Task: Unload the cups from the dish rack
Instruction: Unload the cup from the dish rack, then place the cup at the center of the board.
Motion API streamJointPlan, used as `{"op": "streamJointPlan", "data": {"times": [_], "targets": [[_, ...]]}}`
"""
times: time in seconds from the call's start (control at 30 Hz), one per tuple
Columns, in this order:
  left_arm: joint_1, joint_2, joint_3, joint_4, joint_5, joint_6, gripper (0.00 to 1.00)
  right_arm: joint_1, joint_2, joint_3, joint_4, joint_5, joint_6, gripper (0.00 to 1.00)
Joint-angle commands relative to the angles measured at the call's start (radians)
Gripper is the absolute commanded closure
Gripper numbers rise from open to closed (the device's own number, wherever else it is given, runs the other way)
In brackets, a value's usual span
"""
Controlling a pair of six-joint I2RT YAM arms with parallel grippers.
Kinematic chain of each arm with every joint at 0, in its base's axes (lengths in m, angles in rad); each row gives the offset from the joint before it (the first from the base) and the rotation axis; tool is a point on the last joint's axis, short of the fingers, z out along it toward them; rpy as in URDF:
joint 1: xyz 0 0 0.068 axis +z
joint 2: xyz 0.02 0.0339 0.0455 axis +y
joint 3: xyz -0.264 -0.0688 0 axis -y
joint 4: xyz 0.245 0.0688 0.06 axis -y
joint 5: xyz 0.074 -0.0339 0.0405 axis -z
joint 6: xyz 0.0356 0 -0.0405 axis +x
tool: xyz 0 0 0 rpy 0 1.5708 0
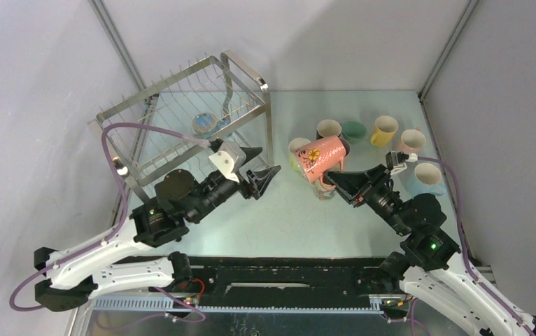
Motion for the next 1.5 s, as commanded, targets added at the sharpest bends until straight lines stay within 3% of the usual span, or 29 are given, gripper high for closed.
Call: {"op": "streamJointPlan", "data": {"times": [0.0,0.67,1.03,1.47], "targets": [[-0.006,0.023,-0.039,0.184,0.045,0.126,0.34,-0.006,0.002,0.023,0.195,-0.062,0.095,1.0],[0.009,0.166,0.007,0.268,0.166,0.218,0.46,0.005,-0.011,0.083,0.203,-0.101,0.112,1.0],[0.043,0.198,0.03,0.317,0.295,0.193,0.6,0.013,-0.017,0.119,0.178,-0.134,0.119,1.0],[0.063,0.2,0.033,0.375,0.394,0.131,0.64,0.017,-0.02,0.123,0.151,-0.143,0.12,1.0]]}}
